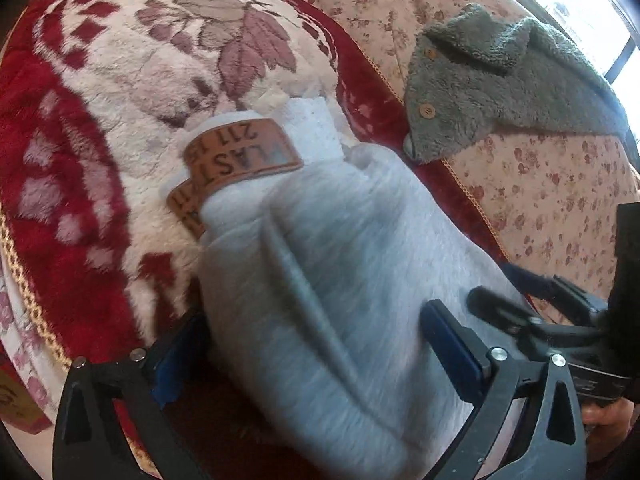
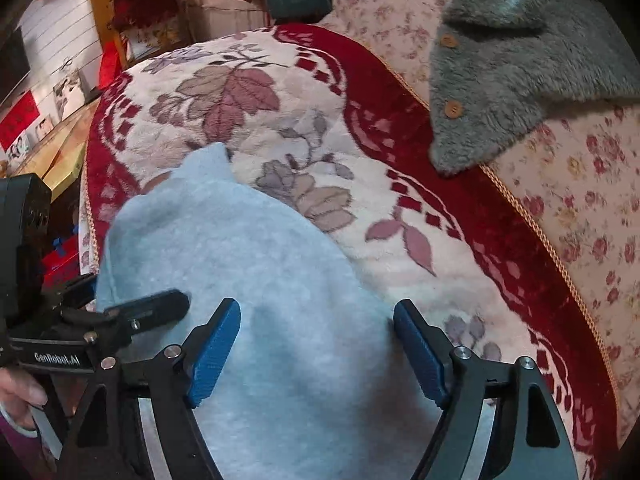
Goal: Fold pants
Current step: 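Grasp the waistband by the leather tag with the right gripper, then lift the waistband with the right gripper and fold it over toward the leg hems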
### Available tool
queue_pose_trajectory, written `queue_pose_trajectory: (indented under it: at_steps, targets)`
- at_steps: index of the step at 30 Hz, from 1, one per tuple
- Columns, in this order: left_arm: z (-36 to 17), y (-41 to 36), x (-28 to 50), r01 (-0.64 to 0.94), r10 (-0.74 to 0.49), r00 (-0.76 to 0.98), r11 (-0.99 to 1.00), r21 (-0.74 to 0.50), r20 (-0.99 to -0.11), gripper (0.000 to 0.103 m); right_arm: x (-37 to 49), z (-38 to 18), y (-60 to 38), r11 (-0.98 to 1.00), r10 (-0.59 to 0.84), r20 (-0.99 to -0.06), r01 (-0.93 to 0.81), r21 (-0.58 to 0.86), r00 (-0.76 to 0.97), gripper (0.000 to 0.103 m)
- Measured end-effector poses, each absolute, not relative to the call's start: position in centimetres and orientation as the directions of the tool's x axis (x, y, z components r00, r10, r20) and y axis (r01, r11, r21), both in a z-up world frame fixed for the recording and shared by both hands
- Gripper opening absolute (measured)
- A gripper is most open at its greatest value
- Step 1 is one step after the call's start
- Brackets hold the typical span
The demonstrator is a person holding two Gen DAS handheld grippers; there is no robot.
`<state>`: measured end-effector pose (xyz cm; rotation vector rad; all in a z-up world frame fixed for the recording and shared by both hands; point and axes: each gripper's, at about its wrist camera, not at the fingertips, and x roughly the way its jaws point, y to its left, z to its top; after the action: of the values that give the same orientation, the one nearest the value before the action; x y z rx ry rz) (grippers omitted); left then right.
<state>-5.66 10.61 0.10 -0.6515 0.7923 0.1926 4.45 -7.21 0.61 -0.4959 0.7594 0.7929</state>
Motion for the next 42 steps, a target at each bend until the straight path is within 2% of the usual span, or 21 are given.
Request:
queue_pose_trajectory:
  at_steps: [2, 4, 5, 7, 8, 9, 14, 17, 21, 24, 26, 27, 28, 29, 30, 31, 32, 33, 34, 37, 42]
  targets:
    - [0.0, 10.6, -5.0, -0.399, -0.061, 0.699, 0.793, -0.46, -0.713, 0.103, 5.7, -0.5, -7.3, 0.639, 0.412, -0.778, -0.759, -0.124, 0.474, 0.083]
    - [-0.2, 10.7, -4.7, -0.397, -0.053, 0.713, 0.792, -0.465, -0.699, 0.102, 6.7, -1.5, -7.6, 0.657, 0.434, -0.788, -0.752, -0.054, 0.436, 0.085]
    - [-0.1, 10.6, -4.5, -0.396, -0.043, 0.72, 0.794, -0.46, -0.693, 0.095, 6.8, -1.8, -7.9, 0.668, 0.449, -0.778, -0.744, -0.035, 0.44, 0.087]
    - [0.1, 10.4, -4.5, -0.385, -0.042, 0.727, 0.802, -0.457, -0.685, 0.071, 6.7, -1.8, -8.3, 0.678, 0.46, -0.765, -0.735, -0.025, 0.451, 0.088]
    - [0.2, 10.3, -4.6, -0.346, -0.09, 0.739, 0.799, -0.492, -0.667, 0.047, 6.5, -1.5, -8.5, 0.684, 0.458, -0.764, -0.73, -0.024, 0.454, 0.088]
    - [0.3, 10.3, -4.6, -0.332, -0.115, 0.74, 0.795, -0.508, -0.663, 0.041, 6.3, -1.1, -8.7, 0.687, 0.464, -0.759, -0.727, -0.018, 0.456, 0.088]
    - [0.9, 10.2, -5.2, -0.336, -0.114, 0.733, 0.797, -0.502, -0.671, 0.035, 6.4, 1.2, -7.5, 0.646, 0.507, -0.732, -0.763, -0.027, 0.455, 0.088]
    - [1.0, 10.7, -5.8, -0.329, -0.133, 0.738, 0.785, -0.526, -0.661, 0.034, 8.1, 1.1, -4.8, 0.547, 0.548, -0.78, -0.835, 0.061, 0.302, 0.088]
    - [0.5, 10.8, -5.9, -0.328, -0.145, 0.736, 0.778, -0.535, -0.662, 0.034, 9.1, 0.1, -1.1, 0.415, 0.518, -0.83, -0.909, 0.031, 0.208, 0.09]
    - [-0.1, 10.8, -5.4, -0.336, -0.15, 0.728, 0.772, -0.539, -0.669, 0.04, 9.9, -1.7, 0.8, 0.367, 0.483, -0.861, -0.93, 0.035, 0.158, 0.091]
    - [-0.6, 11.3, -5.2, -0.331, -0.178, 0.733, 0.75, -0.573, -0.657, 0.046, 10.8, -2.3, 1.4, 0.368, 0.501, -0.858, -0.925, 0.094, 0.113, 0.09]
    - [-0.8, 11.5, -5.1, -0.325, -0.189, 0.735, 0.745, -0.583, -0.651, 0.051, 11.1, -2.4, 1.3, 0.378, 0.511, -0.854, -0.918, 0.121, 0.098, 0.088]
    - [-0.9, 11.6, -4.9, -0.318, -0.196, 0.738, 0.743, -0.589, -0.646, 0.051, 11.3, -2.5, 1.4, 0.372, 0.528, -0.847, -0.912, 0.174, 0.054, 0.068]
    - [-0.9, 11.5, -4.7, -0.318, -0.188, 0.738, 0.749, -0.58, -0.648, 0.051, 10.9, -2.3, 1.4, 0.354, 0.538, -0.842, -0.918, 0.18, 0.043, 0.057]
    - [-0.8, 11.3, -4.4, -0.32, -0.179, 0.735, 0.759, -0.567, -0.654, 0.05, 10.2, -2.0, 1.5, 0.342, 0.537, -0.84, -0.93, 0.133, 0.077, 0.052]
    - [-0.6, 11.1, -4.3, -0.323, -0.163, 0.732, 0.772, -0.547, -0.662, 0.046, 9.4, -1.7, 1.5, 0.323, 0.529, -0.842, -0.942, 0.086, 0.105, 0.044]
    - [-0.2, 10.7, -4.2, -0.321, -0.148, 0.728, 0.789, -0.524, -0.669, 0.037, 8.7, -1.3, 1.5, 0.312, 0.522, -0.843, -0.949, 0.046, 0.13, 0.04]
    - [0.0, 10.6, -4.3, -0.313, -0.151, 0.729, 0.795, -0.521, -0.668, 0.032, 8.3, -0.8, 1.4, 0.308, 0.517, -0.843, -0.951, 0.022, 0.148, 0.031]
    - [0.5, 10.4, -4.5, -0.306, -0.148, 0.734, 0.798, -0.518, -0.662, 0.03, 7.9, -0.2, 1.3, 0.302, 0.515, -0.842, -0.953, 0.003, 0.16, 0.026]
    - [3.0, 9.8, -5.7, -0.273, -0.13, 0.769, 0.818, -0.506, -0.626, 0.028, 5.9, 2.3, 0.1, 0.277, 0.543, -0.814, -0.959, -0.058, 0.206, 0.023]
    - [8.6, 5.8, -7.7, -0.214, -0.035, 0.823, 0.906, -0.366, -0.567, 0.028, 3.6, 7.2, -2.5, 0.258, 0.594, -0.759, -0.957, -0.135, 0.267, 0.023]
